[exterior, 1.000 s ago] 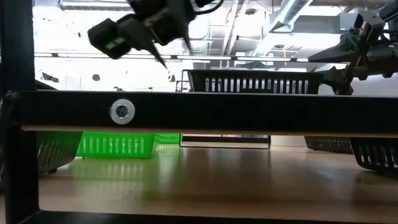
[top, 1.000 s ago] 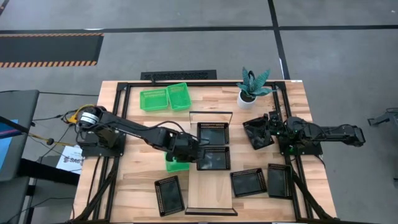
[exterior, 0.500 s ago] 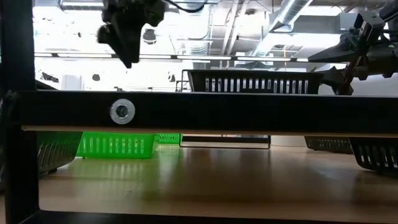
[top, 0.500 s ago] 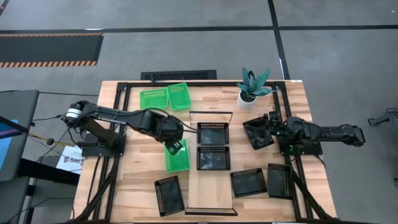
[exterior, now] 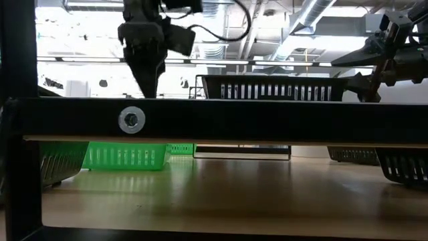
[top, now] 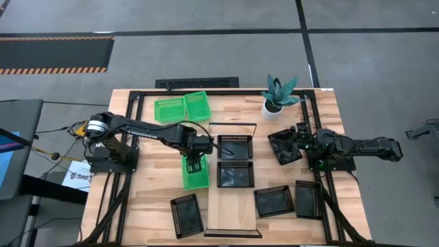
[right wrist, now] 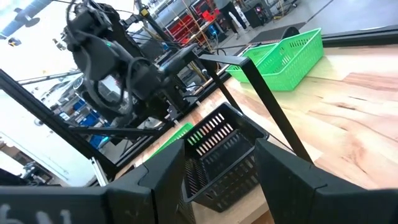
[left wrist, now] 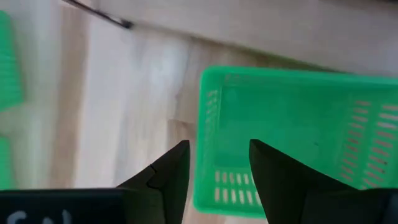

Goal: Stack baskets on shelf by color
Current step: Put the green bin on the shelf

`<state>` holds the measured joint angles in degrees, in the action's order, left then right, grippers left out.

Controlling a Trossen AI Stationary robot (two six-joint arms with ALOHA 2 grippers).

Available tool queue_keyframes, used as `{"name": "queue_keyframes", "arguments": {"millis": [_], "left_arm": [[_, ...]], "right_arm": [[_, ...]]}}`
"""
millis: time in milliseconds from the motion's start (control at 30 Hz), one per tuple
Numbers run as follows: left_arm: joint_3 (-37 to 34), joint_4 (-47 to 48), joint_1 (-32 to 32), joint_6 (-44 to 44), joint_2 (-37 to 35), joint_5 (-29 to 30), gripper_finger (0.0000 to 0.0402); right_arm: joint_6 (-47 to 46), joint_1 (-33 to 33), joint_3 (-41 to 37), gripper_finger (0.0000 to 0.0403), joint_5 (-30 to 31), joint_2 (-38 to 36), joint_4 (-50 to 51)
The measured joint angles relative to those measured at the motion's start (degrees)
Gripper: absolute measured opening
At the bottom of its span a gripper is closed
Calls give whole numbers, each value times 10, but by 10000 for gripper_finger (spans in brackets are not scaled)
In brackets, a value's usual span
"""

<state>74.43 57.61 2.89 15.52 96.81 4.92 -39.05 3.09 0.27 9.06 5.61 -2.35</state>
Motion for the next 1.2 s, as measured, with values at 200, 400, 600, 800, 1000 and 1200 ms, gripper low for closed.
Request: {"name": "queue_keyframes", "arguments": {"millis": [200,400,600,800,1000,1200], "left_arm": [[-68,-39,-11,0,0,4,153],[-101,-63,-18,-30,0,14,153],[-120,-72,-27,-34,0,-11,107],[-139,-62,-27,-26,-2,-24,10],[-110,27,-37,21,-3,-1,3],[-53,134,-41,80,-22,23,0]], "right_arm": [[0,0,0,218,0,0,0],[-1,0,0,218,0,0,0],[-1,0,0,218,0,0,0],[-1,0,0,218,0,0,0],[0,0,0,218,0,0,0],[0,0,0,218,1,0,0]]}}
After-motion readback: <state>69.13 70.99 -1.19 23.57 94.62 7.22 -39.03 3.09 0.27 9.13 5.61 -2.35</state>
